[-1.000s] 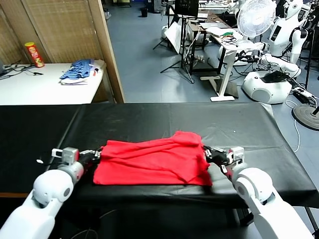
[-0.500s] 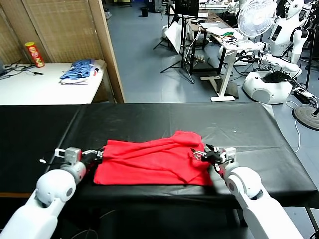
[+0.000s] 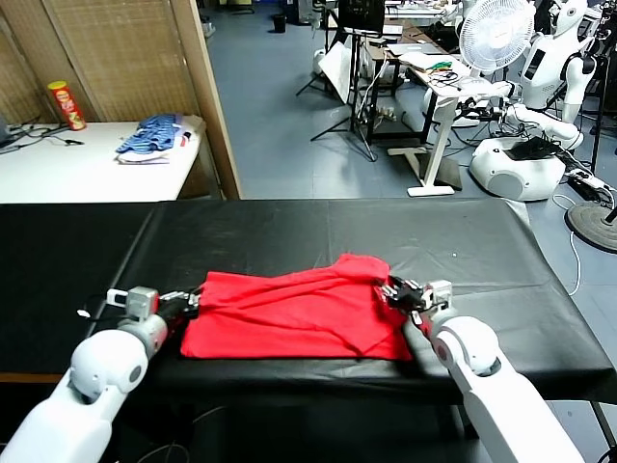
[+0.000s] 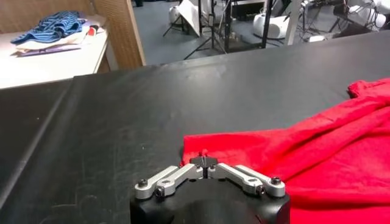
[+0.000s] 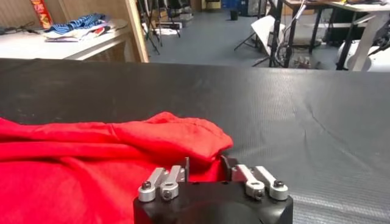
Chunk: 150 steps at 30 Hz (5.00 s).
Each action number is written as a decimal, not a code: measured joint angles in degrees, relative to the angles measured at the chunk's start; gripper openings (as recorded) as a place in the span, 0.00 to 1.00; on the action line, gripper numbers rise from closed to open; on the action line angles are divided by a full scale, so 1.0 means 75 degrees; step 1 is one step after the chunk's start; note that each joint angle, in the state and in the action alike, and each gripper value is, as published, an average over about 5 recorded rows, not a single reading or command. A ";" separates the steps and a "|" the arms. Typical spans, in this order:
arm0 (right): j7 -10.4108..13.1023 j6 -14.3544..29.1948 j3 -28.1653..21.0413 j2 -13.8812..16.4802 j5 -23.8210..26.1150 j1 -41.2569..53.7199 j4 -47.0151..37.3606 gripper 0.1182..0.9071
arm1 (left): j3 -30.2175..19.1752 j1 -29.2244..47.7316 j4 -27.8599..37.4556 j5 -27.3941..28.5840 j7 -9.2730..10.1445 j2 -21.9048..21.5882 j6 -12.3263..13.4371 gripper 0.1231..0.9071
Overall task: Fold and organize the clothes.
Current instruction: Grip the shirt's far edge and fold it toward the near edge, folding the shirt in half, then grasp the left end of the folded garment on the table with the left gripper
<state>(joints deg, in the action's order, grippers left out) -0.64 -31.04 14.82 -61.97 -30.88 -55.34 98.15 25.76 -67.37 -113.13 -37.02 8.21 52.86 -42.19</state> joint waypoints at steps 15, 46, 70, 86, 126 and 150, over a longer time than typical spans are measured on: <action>-0.0172 0.0400 0.0159 0.0157 0.0002 -0.0161 0.0303 0.00 | -0.0010 0.0070 -0.0045 0.0021 0.0011 0.0033 0.0000 0.00; 0.0319 -0.1341 0.1834 0.0716 -0.0595 -0.2887 0.3244 0.00 | 0.0573 -0.0216 -0.0478 0.0187 0.0188 -0.0077 0.0051 0.00; 0.0145 -0.1469 0.1690 0.0770 -0.0418 -0.3358 0.3585 0.26 | 0.0710 -0.1485 -0.0681 0.1367 -0.0119 0.0269 0.0060 0.03; 0.0570 -0.0465 0.1478 0.0097 0.0136 -0.1963 0.2446 0.86 | 0.1042 -0.0896 -0.0629 -0.0449 0.0445 0.0659 0.0000 0.85; 0.0639 0.0730 0.0051 -0.1548 0.1599 -0.0507 -0.0182 0.29 | 0.0239 0.0511 0.2006 0.1533 0.0102 0.1983 0.2162 0.10; 0.0556 0.0743 0.0681 -0.0993 0.1274 -0.1521 0.1572 0.86 | 0.1040 -0.0517 0.0899 -0.0892 0.0377 0.1664 0.1532 0.86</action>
<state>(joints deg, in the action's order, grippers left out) 3.53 -25.46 19.93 -69.42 -21.32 -66.74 109.93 33.55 -71.24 -106.39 -43.71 11.04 65.34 -30.70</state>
